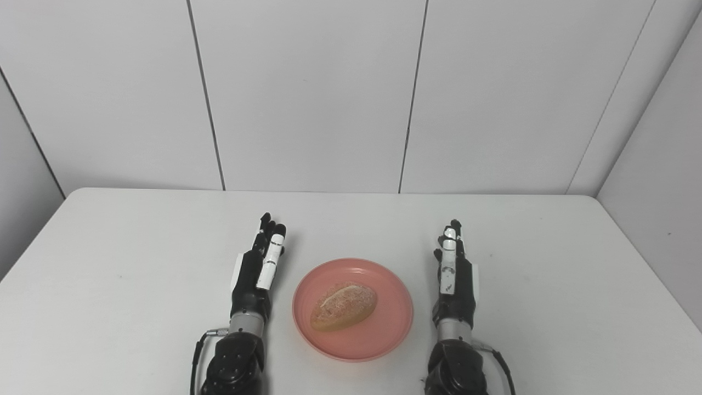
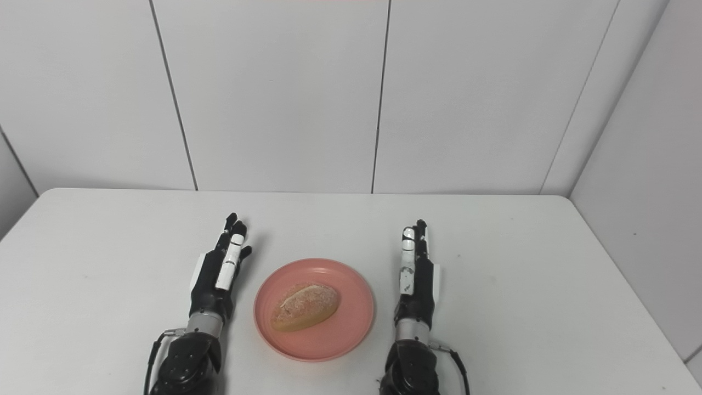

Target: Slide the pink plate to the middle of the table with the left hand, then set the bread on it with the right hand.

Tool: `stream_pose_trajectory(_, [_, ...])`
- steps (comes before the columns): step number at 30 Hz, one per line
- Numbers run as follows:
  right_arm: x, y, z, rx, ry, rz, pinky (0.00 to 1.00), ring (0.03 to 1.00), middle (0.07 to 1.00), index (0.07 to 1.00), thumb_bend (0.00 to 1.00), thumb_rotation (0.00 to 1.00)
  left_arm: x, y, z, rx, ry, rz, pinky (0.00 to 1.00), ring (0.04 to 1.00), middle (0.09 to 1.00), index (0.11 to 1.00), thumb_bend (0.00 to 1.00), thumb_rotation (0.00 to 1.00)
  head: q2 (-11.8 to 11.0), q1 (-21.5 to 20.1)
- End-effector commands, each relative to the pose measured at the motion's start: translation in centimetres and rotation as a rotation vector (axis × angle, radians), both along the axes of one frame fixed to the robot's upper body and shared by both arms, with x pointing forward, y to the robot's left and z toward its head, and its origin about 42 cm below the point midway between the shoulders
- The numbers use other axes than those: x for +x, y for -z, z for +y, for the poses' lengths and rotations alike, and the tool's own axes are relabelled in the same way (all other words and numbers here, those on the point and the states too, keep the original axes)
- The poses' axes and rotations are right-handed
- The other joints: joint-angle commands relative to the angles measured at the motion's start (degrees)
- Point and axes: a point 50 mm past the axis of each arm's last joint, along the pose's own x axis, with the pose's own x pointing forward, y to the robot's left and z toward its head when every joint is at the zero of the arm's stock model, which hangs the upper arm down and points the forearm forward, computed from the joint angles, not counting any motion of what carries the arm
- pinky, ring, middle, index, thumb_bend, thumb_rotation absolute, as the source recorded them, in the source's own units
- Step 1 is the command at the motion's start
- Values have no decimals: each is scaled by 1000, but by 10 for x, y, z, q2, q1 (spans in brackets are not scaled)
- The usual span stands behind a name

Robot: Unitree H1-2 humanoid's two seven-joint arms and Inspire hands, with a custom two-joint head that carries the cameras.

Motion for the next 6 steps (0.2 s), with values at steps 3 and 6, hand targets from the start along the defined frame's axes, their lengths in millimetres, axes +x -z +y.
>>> stream_pose_trajectory(3, [-3,7,-3,0,-4,21,936,941,958,952,796,1000,4,-17,-14,-23,-33,-80,1000,1000,999,999,627,865,3,14])
stream_pose_trajectory(6, [-5,8,-8,-32,-9,17,946,947,956,938,780,1000,3,-17,-19,-30,-47,-75,1000,1000,1000,1000,603,882,5,31])
